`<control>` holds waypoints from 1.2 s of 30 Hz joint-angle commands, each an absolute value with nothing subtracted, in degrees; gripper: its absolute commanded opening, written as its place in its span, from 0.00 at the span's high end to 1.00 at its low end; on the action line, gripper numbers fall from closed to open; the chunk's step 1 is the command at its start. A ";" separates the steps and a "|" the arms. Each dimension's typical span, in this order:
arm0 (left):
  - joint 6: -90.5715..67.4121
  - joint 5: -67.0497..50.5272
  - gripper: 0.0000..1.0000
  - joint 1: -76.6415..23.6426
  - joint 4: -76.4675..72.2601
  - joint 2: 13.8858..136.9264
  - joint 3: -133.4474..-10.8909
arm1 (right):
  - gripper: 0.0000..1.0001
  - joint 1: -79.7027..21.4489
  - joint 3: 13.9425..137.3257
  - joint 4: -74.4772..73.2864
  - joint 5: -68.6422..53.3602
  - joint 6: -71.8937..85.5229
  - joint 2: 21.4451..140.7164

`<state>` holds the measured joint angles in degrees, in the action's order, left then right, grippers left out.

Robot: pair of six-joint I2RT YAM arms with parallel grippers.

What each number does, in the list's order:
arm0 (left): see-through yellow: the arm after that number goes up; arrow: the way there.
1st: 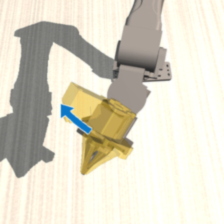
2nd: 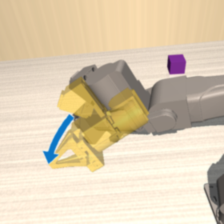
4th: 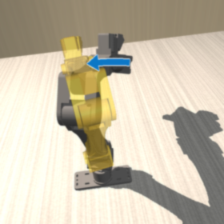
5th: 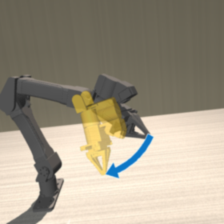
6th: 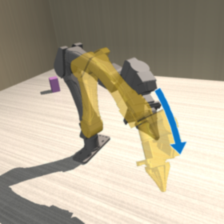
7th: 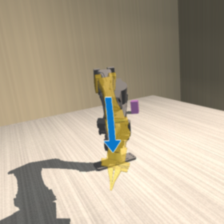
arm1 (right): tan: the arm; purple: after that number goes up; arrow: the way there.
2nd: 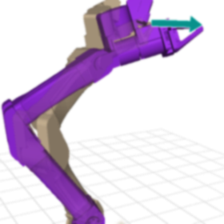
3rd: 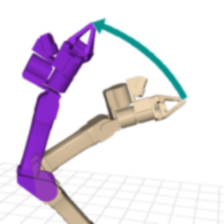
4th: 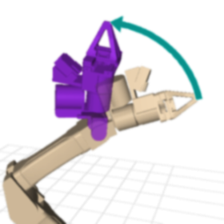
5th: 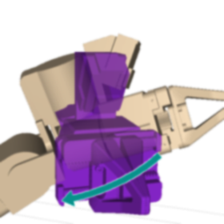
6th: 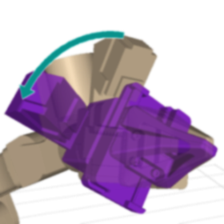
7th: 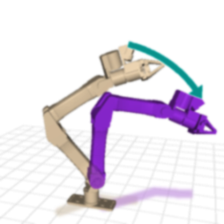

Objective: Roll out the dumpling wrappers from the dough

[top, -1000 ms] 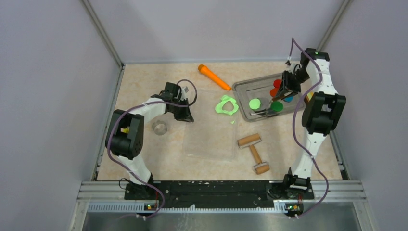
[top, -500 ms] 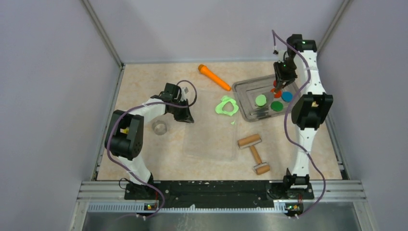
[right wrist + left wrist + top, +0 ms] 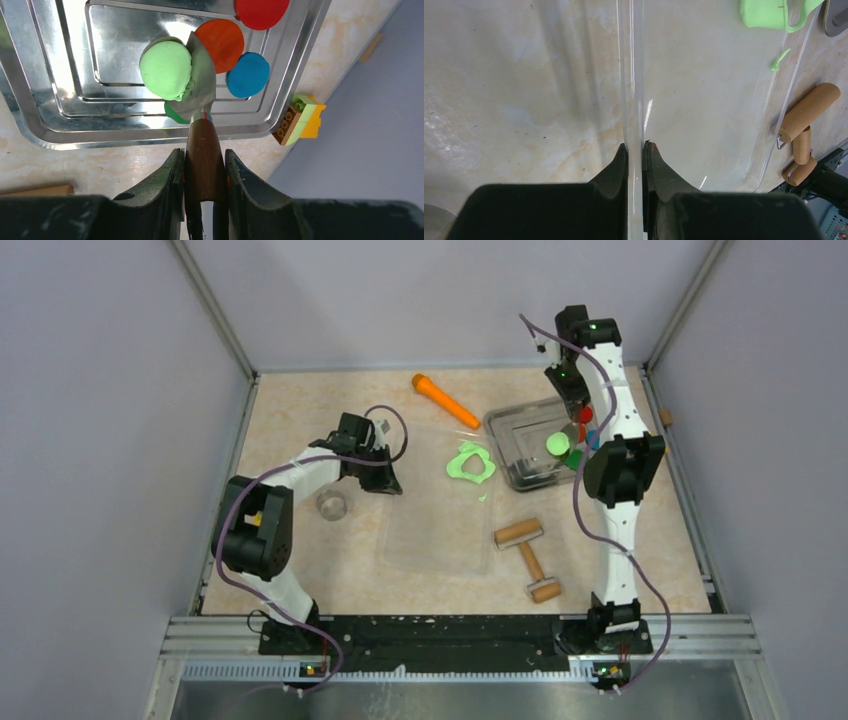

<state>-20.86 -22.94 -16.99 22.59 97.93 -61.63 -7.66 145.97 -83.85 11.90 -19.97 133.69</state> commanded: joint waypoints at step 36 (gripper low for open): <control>-21.09 -24.26 0.89 -17.40 18.76 94.69 -59.87 | 1.00 -21.36 147.21 -76.36 11.97 -22.53 122.47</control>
